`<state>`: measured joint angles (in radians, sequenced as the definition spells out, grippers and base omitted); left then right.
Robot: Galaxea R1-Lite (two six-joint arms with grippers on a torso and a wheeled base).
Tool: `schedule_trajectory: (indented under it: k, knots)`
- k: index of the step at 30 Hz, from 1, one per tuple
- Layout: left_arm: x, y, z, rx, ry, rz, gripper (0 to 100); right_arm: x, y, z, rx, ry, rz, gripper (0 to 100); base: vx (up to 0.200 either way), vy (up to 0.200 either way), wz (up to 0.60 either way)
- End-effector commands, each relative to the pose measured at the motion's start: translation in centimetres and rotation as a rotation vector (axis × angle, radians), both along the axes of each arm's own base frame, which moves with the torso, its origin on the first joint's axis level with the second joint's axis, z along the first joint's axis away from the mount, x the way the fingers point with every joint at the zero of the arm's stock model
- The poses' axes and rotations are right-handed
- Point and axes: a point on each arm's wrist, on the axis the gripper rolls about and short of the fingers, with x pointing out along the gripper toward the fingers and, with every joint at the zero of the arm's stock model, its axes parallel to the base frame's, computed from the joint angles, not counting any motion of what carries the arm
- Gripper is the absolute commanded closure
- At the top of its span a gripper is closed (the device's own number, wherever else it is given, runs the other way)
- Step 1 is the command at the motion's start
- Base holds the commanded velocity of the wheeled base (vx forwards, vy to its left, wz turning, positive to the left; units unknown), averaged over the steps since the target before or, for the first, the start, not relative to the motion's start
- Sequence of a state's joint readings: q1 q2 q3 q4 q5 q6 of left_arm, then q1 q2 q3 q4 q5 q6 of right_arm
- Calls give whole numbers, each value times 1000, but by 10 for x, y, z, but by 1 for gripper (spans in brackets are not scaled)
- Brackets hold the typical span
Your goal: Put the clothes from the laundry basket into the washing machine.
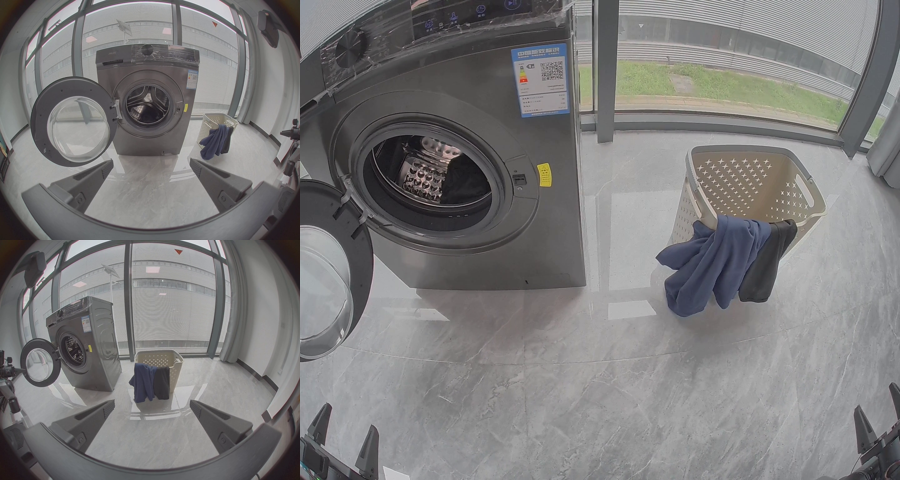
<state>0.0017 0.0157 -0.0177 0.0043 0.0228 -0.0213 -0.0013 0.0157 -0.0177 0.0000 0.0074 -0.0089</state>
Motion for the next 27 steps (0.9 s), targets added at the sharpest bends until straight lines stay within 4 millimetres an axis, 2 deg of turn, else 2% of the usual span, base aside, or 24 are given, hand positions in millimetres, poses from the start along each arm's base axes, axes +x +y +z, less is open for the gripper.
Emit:
schedule_trajectory:
  k: [1, 13, 22, 27]
  knots:
    - [0, 0, -5, 1, 4, 0, 0, 0, 0, -5, 0, 0, 0, 0, 0, 0, 0]
    - [0, 0, -5, -2, 4, 0, 0, 0, 0, -5, 0, 0, 0, 0, 0, -200, 0]
    - [0, 0, -5, -2, 5, -1, 0, 0, 0, -5, 0, 0, 0, 0, 0, 0, 0]
    - [0, 0, -5, -5, 5, -1, 0, 0, 0, -5, 0, 0, 0, 0, 0, -200, 0]
